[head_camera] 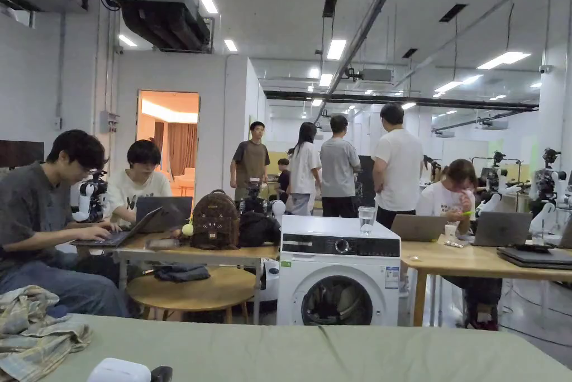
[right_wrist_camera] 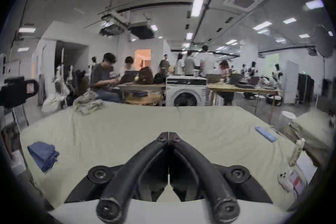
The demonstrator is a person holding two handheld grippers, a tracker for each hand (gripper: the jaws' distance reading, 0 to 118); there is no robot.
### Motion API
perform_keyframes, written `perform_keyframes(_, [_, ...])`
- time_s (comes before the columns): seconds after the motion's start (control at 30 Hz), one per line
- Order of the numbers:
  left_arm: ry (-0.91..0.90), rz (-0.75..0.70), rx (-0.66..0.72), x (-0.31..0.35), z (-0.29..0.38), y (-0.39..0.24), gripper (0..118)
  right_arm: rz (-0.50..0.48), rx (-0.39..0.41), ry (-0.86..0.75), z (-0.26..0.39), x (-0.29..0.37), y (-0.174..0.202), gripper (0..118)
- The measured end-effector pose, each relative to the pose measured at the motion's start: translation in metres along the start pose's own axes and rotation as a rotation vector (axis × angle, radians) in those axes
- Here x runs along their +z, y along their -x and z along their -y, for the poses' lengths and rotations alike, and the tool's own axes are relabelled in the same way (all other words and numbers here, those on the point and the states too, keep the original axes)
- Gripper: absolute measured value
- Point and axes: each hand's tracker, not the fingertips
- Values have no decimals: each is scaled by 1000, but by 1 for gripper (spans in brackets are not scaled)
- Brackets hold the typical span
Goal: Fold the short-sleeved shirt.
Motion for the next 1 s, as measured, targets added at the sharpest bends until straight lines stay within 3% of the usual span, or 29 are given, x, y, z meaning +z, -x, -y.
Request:
perform_keyframes(0.1, [3, -76, -30, 19, 11, -3, 0, 12, 34, -21, 7, 13, 4, 0])
perform_keyframes(0.17, [10, -167, 27, 21, 16, -6, 0, 20, 55, -41, 10, 23, 11, 0])
perform_keyframes(0.23, [20, -44, 14, 22, 23, -2, 0, 12, 51, -54, 8, 31, 16, 0])
perform_keyframes(0.3, [32, -128, -25, 24, 29, -7, 0, 4, 74, -68, 4, 34, 23, 0])
perform_keyframes(0.37, [28, -110, -47, 28, 33, -4, 0, 3, 123, -87, 1, 39, 31, 0])
perform_keyframes(0.63, [-16, -182, -4, 41, 26, 12, 0, 42, 132, -106, 3, 40, 43, 0])
perform_keyframes(0.83, [-159, -201, 69, 49, 27, 20, 0, -32, 80, -168, 4, 40, 44, 0])
perform_keyframes(1.0, [-201, -198, -35, 59, 22, 10, 0, -8, 89, -217, 1, 48, 48, 0])
